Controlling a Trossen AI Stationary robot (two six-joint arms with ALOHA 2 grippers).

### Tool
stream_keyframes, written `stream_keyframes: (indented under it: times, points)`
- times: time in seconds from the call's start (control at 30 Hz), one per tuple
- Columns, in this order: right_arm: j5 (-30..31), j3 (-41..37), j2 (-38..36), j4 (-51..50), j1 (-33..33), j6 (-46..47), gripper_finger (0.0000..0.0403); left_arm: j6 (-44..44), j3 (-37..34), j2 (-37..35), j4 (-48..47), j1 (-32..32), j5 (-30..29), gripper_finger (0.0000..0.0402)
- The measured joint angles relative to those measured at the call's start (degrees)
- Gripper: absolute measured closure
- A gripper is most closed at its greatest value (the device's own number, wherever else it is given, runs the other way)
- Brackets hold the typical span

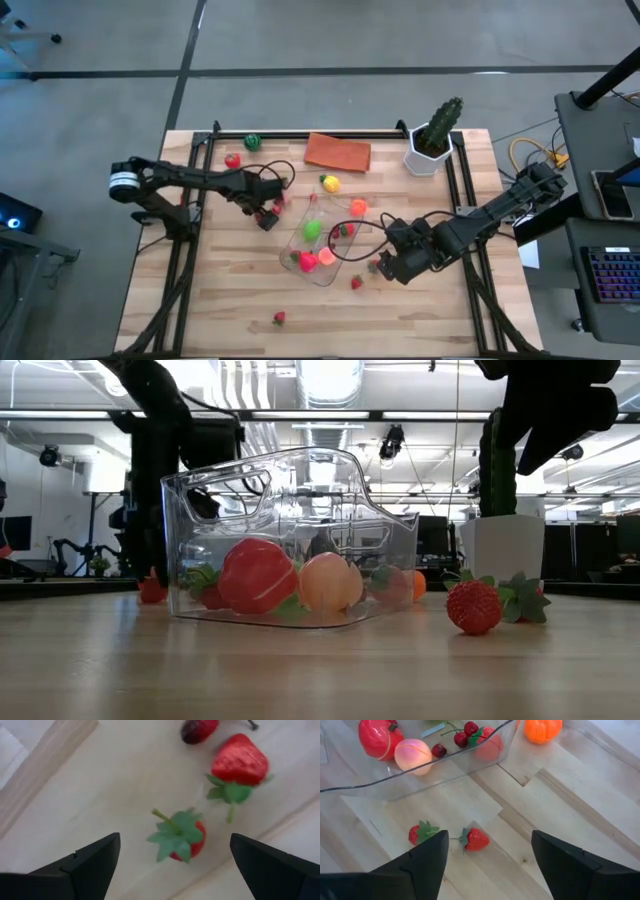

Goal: Pick and placing Produce into tupperware
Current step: Put the strawberry into the transparent bin

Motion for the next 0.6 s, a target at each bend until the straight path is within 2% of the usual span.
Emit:
stream_keyframes:
  times: [0.33, 0.6]
  points:
    - [0.1, 0.0, 0.0, 0.0, 0.0, 0.0, 0.0133, 1.5, -1.6, 0.4, 3.8, 1.4, 1.6, 0.0127]
    - [1.0, -0.1, 0.0, 0.0, 0.0, 0.5, 0.0138, 1.6, -1.6, 0.5, 5.0, 1.4, 1.6, 0.0178]
